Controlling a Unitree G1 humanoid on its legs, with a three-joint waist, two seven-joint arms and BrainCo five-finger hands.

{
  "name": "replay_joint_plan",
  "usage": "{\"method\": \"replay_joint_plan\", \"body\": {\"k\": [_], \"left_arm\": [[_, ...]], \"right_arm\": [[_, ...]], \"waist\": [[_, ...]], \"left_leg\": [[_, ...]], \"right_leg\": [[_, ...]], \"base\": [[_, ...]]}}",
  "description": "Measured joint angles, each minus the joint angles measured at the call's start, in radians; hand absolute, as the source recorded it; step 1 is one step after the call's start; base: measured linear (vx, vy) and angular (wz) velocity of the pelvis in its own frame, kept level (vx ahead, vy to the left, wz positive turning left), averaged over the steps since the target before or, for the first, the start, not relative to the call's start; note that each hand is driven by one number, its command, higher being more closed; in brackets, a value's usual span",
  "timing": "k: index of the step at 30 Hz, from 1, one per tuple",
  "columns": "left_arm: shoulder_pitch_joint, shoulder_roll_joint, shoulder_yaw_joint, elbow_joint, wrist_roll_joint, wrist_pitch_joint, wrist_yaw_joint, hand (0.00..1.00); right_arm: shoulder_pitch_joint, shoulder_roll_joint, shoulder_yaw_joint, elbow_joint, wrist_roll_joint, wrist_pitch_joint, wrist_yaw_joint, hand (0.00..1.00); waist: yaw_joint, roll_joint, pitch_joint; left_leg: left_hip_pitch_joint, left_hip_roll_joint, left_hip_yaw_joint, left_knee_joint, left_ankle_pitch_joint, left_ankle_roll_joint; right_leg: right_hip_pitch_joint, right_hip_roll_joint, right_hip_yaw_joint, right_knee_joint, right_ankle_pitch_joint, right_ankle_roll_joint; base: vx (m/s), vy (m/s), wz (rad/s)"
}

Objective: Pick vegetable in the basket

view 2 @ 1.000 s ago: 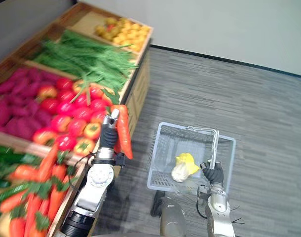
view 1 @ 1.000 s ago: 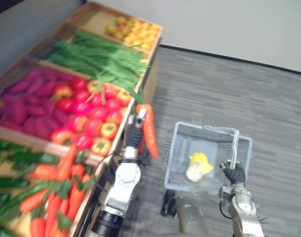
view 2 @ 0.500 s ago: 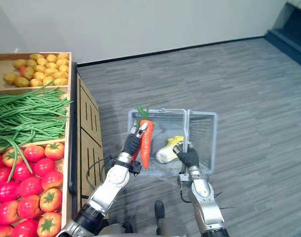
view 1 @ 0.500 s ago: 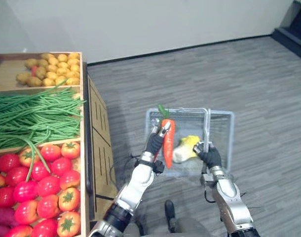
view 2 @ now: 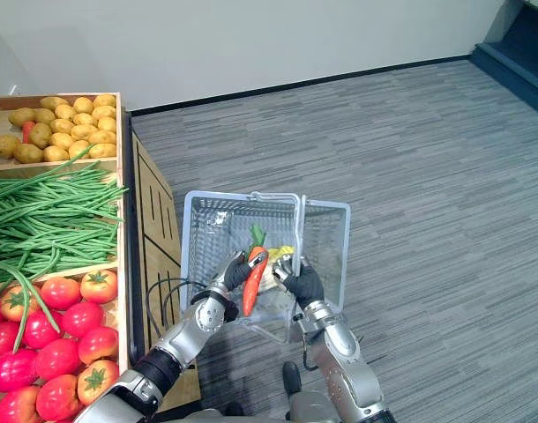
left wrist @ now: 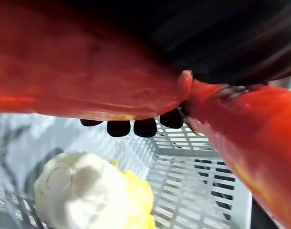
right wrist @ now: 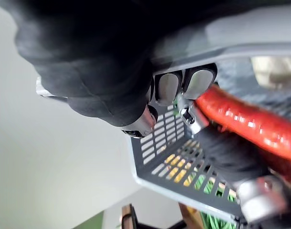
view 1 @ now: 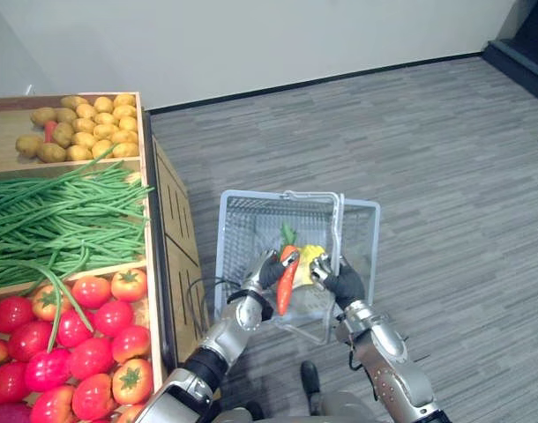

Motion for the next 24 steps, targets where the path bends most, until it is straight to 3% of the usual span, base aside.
{"method": "replay_joint_plan", "body": {"k": [4,14,17,20,24], "left_arm": [[-0.003,0.013,0.001,0.024,0.007,0.025,0.0,0.0],[-0.065,0.011,-0.027,-0.028,0.007,0.028,0.004,0.0],[-0.018,0.012,-0.043,-0.165,0.005,0.017,0.004,0.0],[0.067,0.012,-0.05,-0.296,-0.026,-0.017,-0.004,0.0],[0.202,0.003,-0.052,-0.411,-0.127,-0.042,-0.032,0.0]], "right_arm": [[0.047,-0.006,0.027,-0.035,0.079,0.026,0.017,1.0],[0.086,-0.038,0.019,-0.05,0.076,0.029,0.036,1.0],[0.115,-0.016,-0.033,-0.049,0.004,0.03,0.033,1.0],[0.135,0.04,-0.111,-0.019,-0.14,0.029,0.01,1.0],[0.135,0.103,-0.238,0.061,-0.298,0.029,-0.056,1.0]], "waist": [[0.0,-0.02,-0.002],[-0.001,-0.021,-0.003],[0.0,-0.021,-0.003],[0.0,-0.019,-0.004],[0.006,-0.016,-0.008]], "left_leg": [[-0.01,-0.003,-0.017,-0.001,0.001,-0.001],[-0.016,-0.008,-0.036,0.0,0.012,-0.001],[-0.017,-0.01,-0.037,0.0,0.013,0.0],[-0.017,-0.012,-0.04,-0.004,0.019,0.002],[-0.017,-0.013,-0.05,-0.033,0.03,0.002]], "right_leg": [[-0.001,-0.004,-0.008,0.0,0.002,0.003],[-0.001,-0.013,-0.033,0.0,0.004,0.005],[-0.001,-0.014,-0.034,0.0,0.004,0.005],[0.0,-0.017,-0.04,0.0,0.004,0.006],[0.001,-0.019,-0.05,-0.001,0.003,0.007]], "base": [[-0.08,0.009,0.08],[-0.02,0.018,0.07],[-0.01,0.008,0.01],[-0.03,0.02,0.06],[-0.06,0.008,0.09]]}}
